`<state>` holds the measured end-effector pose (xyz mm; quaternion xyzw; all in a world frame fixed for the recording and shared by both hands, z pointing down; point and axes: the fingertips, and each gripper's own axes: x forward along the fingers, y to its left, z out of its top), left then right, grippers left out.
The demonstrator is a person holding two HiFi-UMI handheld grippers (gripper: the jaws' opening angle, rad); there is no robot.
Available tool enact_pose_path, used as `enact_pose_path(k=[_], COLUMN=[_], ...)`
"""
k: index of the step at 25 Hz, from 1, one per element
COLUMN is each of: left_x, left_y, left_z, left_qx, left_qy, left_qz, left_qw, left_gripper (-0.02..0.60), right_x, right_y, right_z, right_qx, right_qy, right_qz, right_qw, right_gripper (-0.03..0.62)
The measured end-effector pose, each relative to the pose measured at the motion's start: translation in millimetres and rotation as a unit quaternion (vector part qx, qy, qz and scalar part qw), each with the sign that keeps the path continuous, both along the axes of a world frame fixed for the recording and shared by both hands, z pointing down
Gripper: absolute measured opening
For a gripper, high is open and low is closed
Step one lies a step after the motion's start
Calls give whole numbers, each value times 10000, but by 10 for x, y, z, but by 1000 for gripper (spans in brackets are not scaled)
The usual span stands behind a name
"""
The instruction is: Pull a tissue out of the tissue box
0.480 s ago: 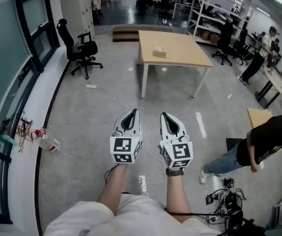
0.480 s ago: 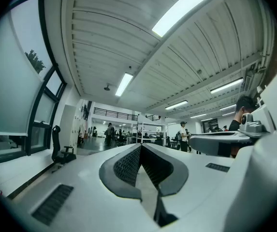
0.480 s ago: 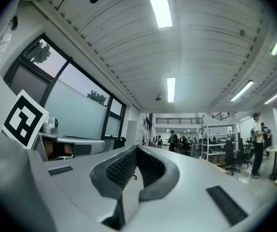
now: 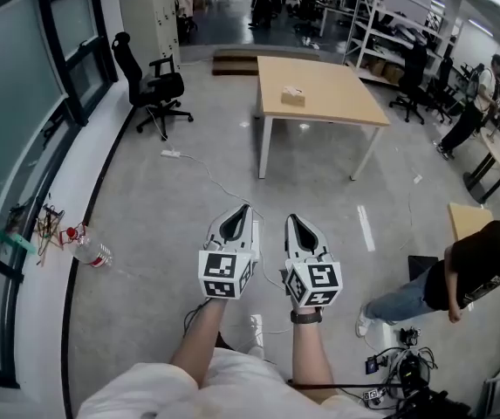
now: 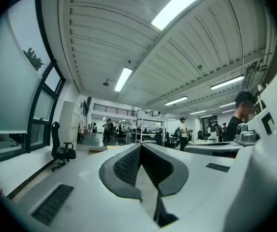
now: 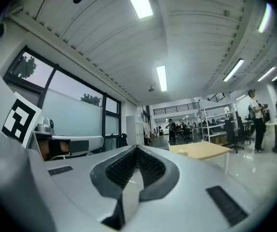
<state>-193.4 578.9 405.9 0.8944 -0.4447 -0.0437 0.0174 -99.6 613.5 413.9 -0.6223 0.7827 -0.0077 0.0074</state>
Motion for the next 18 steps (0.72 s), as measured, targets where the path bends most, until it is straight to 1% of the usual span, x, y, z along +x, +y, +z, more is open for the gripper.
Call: enact_pose_path(k=[2,6,8,10,13,18], left_x=[41,183,256,250,103,-264], left_y=[-155,-588,-882,-1228,-1746,-2432], left_z=[32,177,214,181,79,57], left_qx=[-47,-132,-187,-195,-138,-171], left_qy=[4,-32,-14,-77,-128,226], left_qz=[99,396,594,668,624,564], left_qw=[9999,9991,9981,9975,9979,9980], left_gripper=[0,0,0,0,0,0], right_x=[42,161,125,-24,-251,-409], right_y=[-163,-621,-914,-1242,-1728,-2307], right_z=[51,259,326,272,75,-16], right_qx=[-84,-411,-532,-514,-295,-68], right_qy=[-134,-227,-289,-271,-132,-15], right_qz=[5,323,390,302,210,553], right_qw=[9999,9984,9974,9979,9993,9984], right_gripper=[3,3,3,3,3,3])
